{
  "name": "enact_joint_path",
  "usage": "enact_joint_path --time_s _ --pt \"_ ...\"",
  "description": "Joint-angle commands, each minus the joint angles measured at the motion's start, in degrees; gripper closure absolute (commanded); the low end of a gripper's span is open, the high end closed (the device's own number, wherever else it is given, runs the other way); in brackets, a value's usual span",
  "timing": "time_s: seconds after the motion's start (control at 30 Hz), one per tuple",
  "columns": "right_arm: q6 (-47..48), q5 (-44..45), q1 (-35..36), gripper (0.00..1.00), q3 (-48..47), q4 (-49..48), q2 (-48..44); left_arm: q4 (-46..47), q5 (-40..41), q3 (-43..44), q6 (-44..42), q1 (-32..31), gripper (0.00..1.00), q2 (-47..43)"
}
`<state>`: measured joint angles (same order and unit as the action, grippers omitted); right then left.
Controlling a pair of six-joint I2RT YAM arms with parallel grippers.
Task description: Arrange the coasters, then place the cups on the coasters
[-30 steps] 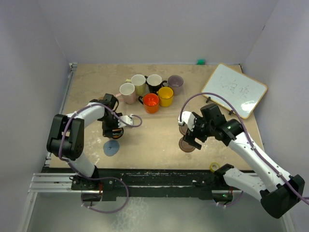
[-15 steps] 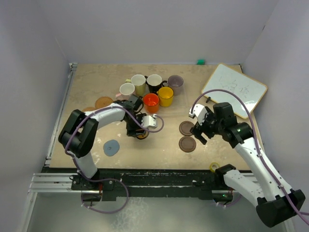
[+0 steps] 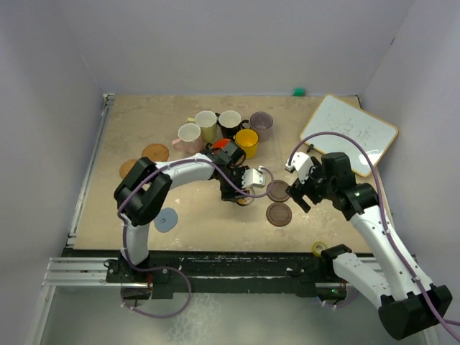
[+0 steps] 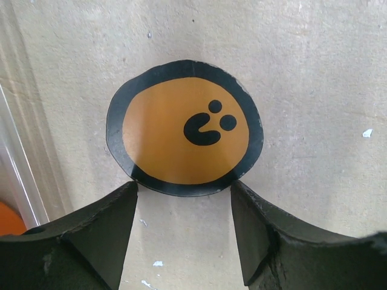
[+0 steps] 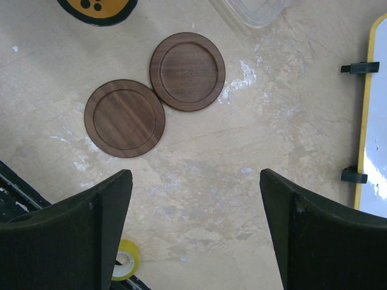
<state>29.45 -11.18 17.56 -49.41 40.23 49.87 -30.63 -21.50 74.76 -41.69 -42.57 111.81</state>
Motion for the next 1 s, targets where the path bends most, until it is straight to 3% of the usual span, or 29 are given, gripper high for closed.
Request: enact_joint_path --time_s 0.0,0.37,0.67,0.97 --pt "-0.93 0.97 -0.35 0.12 0.16 -1.34 0.05 1.05 -2.22 -0.05 4.00 -0.28 0.39 2.83" --pt "-0.97 0.86 -0.64 0.12 0.43 -1.16 0.12 3.75 1.46 -1.21 6.76 -0.24 0.34 0.87" --pt "-0.61 -0.46 -0.78 0.12 0.43 -0.55 0.13 4.30 -0.51 -6.87 5.00 1.50 0.21 -10.38" --pt "-0.28 -1.99 -0.77 0.12 0.32 0.26 0.13 7.35 8.66 -8.38 2.50 8.11 0.26 -12.38"
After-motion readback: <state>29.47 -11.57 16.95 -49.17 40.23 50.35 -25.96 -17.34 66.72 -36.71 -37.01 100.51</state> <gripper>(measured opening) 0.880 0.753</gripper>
